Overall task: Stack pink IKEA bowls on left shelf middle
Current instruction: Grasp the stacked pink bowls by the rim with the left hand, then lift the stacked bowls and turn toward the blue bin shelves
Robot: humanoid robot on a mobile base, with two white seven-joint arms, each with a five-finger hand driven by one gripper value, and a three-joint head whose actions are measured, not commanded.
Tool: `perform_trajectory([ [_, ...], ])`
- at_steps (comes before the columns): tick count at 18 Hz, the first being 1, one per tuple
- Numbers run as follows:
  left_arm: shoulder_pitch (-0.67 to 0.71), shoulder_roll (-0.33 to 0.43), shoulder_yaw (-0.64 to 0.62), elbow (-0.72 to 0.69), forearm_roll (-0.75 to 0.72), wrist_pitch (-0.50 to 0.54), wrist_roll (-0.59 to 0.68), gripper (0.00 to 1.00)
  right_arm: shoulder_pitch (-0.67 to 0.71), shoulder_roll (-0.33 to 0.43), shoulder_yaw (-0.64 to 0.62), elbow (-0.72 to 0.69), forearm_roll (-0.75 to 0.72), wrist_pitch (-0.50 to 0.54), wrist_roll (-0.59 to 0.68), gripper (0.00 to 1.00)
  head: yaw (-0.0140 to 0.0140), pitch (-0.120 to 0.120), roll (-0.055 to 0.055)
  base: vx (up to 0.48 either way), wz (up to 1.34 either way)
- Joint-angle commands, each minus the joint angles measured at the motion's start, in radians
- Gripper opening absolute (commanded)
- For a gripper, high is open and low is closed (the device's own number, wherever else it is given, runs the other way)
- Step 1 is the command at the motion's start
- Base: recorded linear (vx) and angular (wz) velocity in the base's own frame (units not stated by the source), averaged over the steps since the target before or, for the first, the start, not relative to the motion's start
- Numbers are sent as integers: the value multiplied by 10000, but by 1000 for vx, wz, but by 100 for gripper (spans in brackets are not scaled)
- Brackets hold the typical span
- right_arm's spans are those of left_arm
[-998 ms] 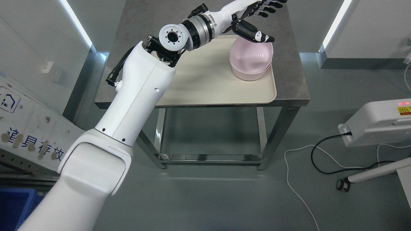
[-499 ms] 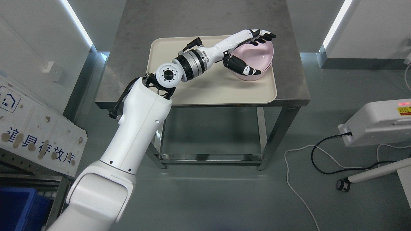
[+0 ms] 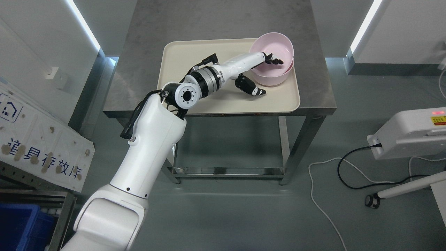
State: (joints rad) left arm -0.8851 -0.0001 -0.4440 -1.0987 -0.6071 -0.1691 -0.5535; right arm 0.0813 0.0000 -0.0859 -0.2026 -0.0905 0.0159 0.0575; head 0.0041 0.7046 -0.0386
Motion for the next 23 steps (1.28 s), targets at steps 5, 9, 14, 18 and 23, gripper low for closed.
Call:
perform_trajectory([
  [5, 92, 176, -147, -211, -1430, -853, 534, 26, 0, -174, 0, 1, 0, -6, 23, 100, 0, 0, 0, 0, 0],
  [9, 107, 176, 572, -27, -1415, -1788, 534, 1, 0, -174, 0, 1, 0, -6, 23, 100, 0, 0, 0, 0, 0],
  [14, 107, 176, 2044, -118, -1292, -2877, 488, 0, 0, -174, 0, 1, 0, -6, 23, 100, 0, 0, 0, 0, 0],
  [18, 169, 176, 3776, -165, -1109, -4258, 182, 0, 0, -174, 0, 1, 0, -6, 38, 100, 0, 0, 0, 0, 0],
  [23, 1010, 176, 5145, -975, 56, -5593, -708, 0, 0, -174, 0, 1, 0, -6, 23, 100, 0, 0, 0, 0, 0],
])
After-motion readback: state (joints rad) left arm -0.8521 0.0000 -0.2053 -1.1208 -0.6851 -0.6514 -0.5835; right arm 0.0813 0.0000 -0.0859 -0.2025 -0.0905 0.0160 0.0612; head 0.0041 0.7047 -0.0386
